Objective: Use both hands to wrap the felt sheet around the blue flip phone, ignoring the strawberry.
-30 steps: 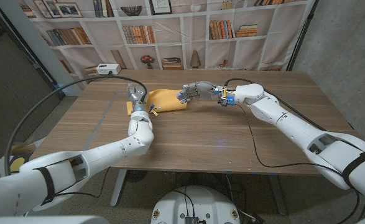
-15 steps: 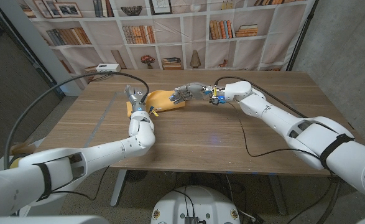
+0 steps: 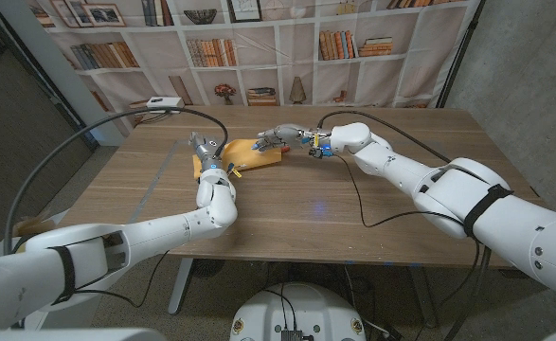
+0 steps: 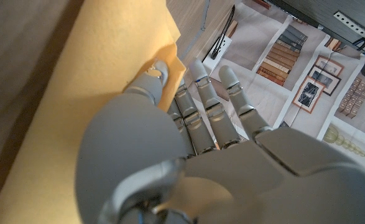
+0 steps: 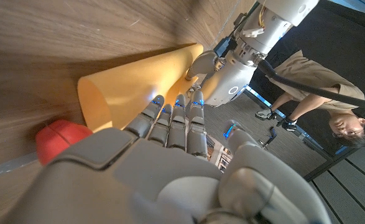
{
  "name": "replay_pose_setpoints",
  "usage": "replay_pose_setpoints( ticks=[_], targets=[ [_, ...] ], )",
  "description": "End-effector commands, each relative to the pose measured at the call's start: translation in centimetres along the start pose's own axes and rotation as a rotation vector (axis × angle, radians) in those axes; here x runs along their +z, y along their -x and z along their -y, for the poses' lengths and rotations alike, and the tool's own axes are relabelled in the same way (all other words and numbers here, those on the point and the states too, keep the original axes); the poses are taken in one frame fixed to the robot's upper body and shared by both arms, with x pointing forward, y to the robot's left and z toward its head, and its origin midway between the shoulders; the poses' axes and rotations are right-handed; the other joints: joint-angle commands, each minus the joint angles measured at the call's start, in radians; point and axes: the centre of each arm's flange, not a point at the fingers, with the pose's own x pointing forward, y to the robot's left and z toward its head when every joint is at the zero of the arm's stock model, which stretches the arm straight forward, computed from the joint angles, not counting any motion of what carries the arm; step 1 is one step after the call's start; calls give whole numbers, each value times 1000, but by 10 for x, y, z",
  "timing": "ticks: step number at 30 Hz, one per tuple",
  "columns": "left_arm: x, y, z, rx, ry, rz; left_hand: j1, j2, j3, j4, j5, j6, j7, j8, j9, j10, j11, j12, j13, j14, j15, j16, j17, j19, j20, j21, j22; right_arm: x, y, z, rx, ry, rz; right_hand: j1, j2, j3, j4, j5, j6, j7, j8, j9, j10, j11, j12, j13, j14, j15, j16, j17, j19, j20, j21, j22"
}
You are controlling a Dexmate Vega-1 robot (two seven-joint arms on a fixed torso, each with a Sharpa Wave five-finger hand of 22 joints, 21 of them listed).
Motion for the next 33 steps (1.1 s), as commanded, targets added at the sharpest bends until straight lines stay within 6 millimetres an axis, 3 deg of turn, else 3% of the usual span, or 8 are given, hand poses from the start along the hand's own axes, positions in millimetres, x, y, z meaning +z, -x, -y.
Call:
replay_pose_setpoints(
  ticks=[1,8,12,16,21,25,31,33],
  targets=[
    [1,-3,3,-51,-24,-28,-1,-10,11,-1,17,198,38,8,35,28,-9,2,6,17,-119,1,4,-3,-2,9,2,-6,-29,-7,-14,42,-125,-25,-4,-5,17,-6,32,10,14,-1,24,4,14,1,20,2,15,2,32,-14,11,3],
    [-1,-5,6,-95,-49,-55,-5,-13,16,0,30,194,39,7,42,28,-4,0,10,23,-119,0,8,-2,0,17,1,-14,-48,-15,-30,89,-241,-50,-9,-14,33,-5,72,24,24,-2,62,16,29,0,53,2,24,-1,58,-20,18,2],
    [-2,-5,8,-115,-56,-63,-8,-14,17,1,36,194,38,7,46,30,-3,-1,12,24,-117,0,11,-2,1,21,0,-14,-53,-19,-36,130,-254,-69,-16,-24,44,-3,72,24,20,-2,54,11,25,-1,34,-7,16,-2,34,-34,6,2],
    [-2,-5,9,-121,-59,-67,-9,-14,18,2,41,190,39,6,49,29,-4,-3,14,24,-117,0,14,-3,0,23,0,-11,-59,-22,-33,160,-257,-69,-18,-20,40,2,65,14,11,-4,39,-3,18,-3,-4,-34,0,-11,-13,-51,-12,1],
    [-2,-7,7,-125,-57,-65,-18,-16,22,6,52,183,30,4,57,21,-7,-8,18,15,-112,-8,15,-7,1,29,-1,-8,-64,-25,-11,187,-272,-68,-18,-18,38,4,53,-2,5,-4,25,-20,12,-4,-13,-44,0,-15,-15,-51,-11,1],
    [-3,-7,6,-138,-61,-70,-31,-14,25,12,59,172,27,-3,58,8,-9,-15,23,5,-112,-16,17,-16,1,33,-1,-10,-67,-27,-7,202,-300,-71,-19,-17,38,4,38,-6,-1,-4,15,-14,10,-5,-3,-39,6,-16,6,-42,-2,0],
    [-6,-8,4,-184,-77,-67,-77,6,11,28,60,87,8,-52,47,-71,-8,-59,30,-63,-104,-37,38,-62,13,43,0,-13,-67,-27,-3,222,-325,-75,-19,-17,40,3,23,-1,-5,-4,7,-9,8,-6,11,-11,11,-15,26,-40,5,1],
    [-9,-8,1,-212,-79,-74,-174,13,-28,70,39,-43,5,-117,35,-135,10,-106,16,-127,-86,-57,54,-97,25,53,-1,-14,-66,-27,-1,228,-327,-76,-19,-17,41,3,24,1,-4,-4,7,-7,8,-6,17,-9,13,-15,32,-40,7,1]
  ],
)
